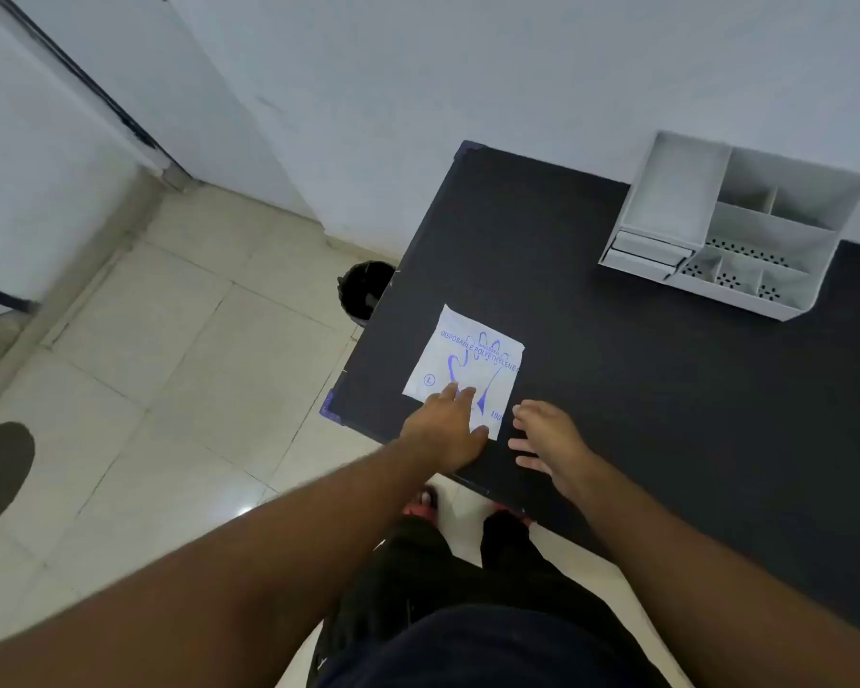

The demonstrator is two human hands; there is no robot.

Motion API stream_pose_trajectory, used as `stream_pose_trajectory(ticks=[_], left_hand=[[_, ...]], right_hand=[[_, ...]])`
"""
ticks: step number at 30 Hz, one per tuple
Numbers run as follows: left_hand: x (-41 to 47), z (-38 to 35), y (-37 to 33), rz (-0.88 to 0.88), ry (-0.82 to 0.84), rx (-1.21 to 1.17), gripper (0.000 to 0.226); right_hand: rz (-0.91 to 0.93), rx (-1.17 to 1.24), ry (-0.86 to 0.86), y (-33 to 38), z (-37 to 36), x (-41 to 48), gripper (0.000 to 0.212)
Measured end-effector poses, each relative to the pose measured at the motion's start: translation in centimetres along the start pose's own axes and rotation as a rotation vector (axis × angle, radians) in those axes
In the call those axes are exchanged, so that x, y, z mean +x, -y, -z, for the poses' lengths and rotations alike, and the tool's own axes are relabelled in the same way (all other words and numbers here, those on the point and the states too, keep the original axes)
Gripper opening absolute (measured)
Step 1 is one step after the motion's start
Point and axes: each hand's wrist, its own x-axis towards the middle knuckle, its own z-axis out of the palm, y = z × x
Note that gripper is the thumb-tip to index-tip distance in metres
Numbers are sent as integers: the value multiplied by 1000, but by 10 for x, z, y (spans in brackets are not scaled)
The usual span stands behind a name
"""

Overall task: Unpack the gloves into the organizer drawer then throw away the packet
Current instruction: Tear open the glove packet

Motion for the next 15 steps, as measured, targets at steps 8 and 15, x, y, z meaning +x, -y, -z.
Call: stream_pose_trajectory(ticks=[8,15], left_hand=[[27,2,-4,-18,55,-78,76],[60,27,-1,151,38,-647,69]], right_hand=[[-114,89,14,31,1,27,35],[-103,84,-12,44,-13,27,19]])
